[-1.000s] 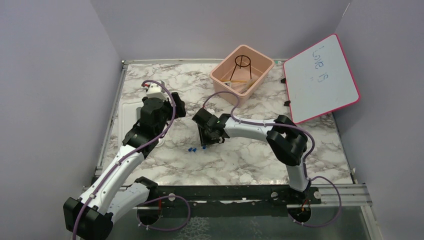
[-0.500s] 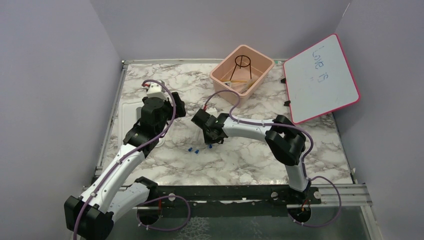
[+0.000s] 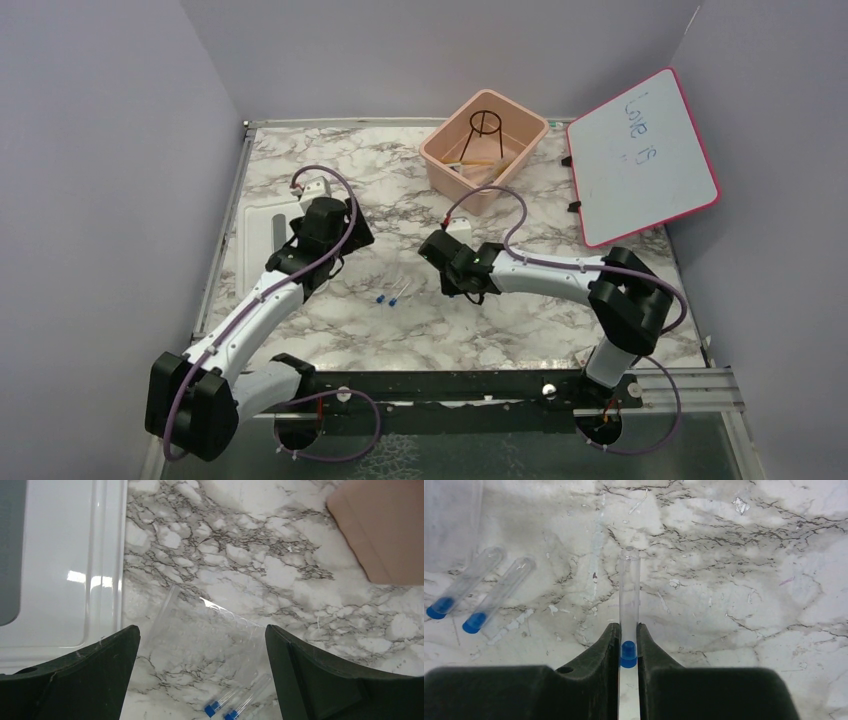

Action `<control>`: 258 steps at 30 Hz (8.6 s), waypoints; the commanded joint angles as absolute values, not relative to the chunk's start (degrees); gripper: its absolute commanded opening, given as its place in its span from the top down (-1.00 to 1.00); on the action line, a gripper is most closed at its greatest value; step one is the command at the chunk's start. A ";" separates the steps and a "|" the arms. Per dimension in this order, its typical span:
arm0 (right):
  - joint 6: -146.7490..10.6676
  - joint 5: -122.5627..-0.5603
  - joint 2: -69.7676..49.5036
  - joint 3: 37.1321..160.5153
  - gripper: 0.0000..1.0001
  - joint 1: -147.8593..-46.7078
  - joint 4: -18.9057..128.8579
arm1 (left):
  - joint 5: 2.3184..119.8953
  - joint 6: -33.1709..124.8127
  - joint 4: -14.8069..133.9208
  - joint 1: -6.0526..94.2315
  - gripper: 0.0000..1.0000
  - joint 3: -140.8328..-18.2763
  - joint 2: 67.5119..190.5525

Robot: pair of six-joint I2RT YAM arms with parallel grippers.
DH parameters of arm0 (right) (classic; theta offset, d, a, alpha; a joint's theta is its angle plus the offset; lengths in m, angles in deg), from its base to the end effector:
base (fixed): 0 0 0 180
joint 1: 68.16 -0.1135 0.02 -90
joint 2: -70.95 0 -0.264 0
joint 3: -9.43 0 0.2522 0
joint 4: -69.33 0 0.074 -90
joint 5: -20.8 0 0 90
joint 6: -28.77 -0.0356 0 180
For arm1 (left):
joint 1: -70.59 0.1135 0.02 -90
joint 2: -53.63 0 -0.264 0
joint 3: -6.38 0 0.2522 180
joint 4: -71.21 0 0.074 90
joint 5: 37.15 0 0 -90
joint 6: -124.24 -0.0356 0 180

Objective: Organize the chemistry lab equipment

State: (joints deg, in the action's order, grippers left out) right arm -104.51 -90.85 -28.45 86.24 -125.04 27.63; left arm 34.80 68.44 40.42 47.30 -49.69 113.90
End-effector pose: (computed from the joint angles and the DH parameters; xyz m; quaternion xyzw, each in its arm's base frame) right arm 0.1981 0.2796 0.1806 -0.0719 0.9558 0.0501 0.2807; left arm 0.2147 -0.0804 0.2624 -0.1554 0.8651 -0.0974 0.4668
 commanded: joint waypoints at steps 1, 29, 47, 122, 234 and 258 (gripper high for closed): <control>-103.06 -92.85 -24.13 82.74 0.76 -124.59 34.41 | 34.95 73.09 37.95 49.61 -0.97 -48.69 117.29; -101.30 -89.69 -8.02 71.24 0.75 -119.98 38.61 | 69.05 68.60 58.27 51.56 -0.47 -55.58 144.31; -78.60 -68.20 1.62 66.88 0.77 -116.84 46.95 | 62.62 69.05 54.32 47.30 -0.63 -63.72 142.08; -136.35 -66.69 12.56 72.22 -0.28 -108.16 75.26 | 86.27 127.14 88.63 45.58 0.75 -59.24 123.22; -83.37 -72.30 -42.98 121.15 -0.16 -116.08 2.66 | 41.61 54.99 32.84 49.36 -0.85 -55.82 112.11; -97.73 -77.04 -14.01 89.02 -0.06 -116.06 23.72 | 63.84 59.06 34.24 37.86 0.19 -51.31 125.75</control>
State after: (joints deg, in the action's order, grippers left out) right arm -95.42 -75.99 -17.08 91.90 -115.82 19.76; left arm 62.47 55.96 34.19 39.91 -52.14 122.11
